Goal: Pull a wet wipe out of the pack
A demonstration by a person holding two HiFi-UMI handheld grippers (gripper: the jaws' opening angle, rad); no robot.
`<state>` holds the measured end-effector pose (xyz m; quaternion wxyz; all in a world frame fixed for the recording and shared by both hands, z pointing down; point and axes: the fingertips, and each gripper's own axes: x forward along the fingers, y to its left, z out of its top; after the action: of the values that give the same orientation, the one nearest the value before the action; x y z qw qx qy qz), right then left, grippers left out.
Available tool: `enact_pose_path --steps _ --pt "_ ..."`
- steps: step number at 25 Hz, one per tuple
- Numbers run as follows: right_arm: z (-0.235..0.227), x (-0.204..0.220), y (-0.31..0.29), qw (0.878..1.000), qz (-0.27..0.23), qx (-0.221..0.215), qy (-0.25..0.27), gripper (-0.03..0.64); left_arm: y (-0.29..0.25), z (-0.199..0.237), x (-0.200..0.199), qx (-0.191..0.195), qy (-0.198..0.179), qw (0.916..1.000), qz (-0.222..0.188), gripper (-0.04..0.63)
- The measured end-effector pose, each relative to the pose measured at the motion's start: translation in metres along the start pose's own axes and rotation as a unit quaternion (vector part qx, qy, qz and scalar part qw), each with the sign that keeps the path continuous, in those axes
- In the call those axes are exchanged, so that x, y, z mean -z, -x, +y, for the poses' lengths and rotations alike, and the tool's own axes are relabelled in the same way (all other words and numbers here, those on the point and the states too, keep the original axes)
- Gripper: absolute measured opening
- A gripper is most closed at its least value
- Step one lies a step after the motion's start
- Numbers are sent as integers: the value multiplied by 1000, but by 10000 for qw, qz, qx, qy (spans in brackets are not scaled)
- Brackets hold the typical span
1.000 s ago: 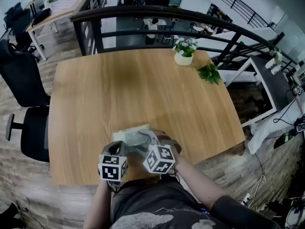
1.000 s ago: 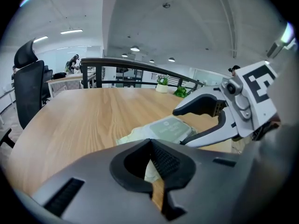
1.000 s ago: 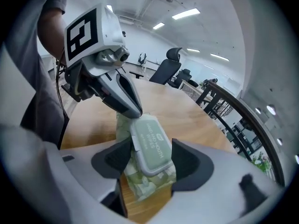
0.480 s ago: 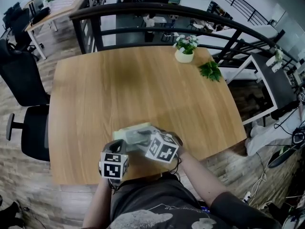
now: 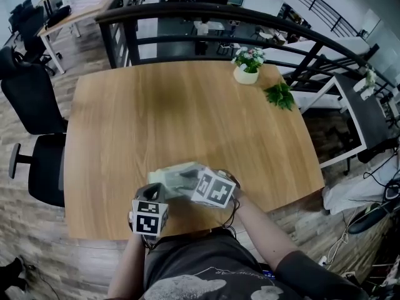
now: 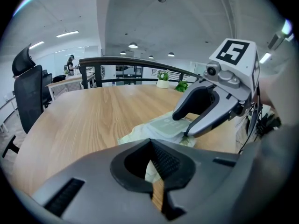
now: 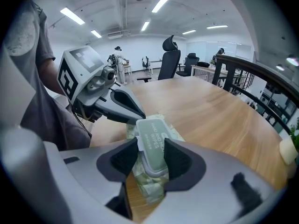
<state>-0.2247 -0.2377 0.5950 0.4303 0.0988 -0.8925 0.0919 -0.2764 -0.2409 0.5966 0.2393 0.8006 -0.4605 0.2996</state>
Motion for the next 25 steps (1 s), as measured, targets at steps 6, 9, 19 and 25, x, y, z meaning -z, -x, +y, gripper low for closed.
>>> enact_pose_path --steps 6,9,19,25 --pt "1 -10 11 9996 -151 77 213 186 0 0 1 21 78 10000 37 11" --pt "-6 -18 23 9986 -293 320 287 184 1 1 2 21 113 9999 47 11" --pt "-62 -40 42 9890 -902 1166 82 149 2 1 2 -6 162 9998 88 12" --pt "-95 -30 33 9820 -1171 1243 -810 123 3 1 1 -28 209 9997 97 12"
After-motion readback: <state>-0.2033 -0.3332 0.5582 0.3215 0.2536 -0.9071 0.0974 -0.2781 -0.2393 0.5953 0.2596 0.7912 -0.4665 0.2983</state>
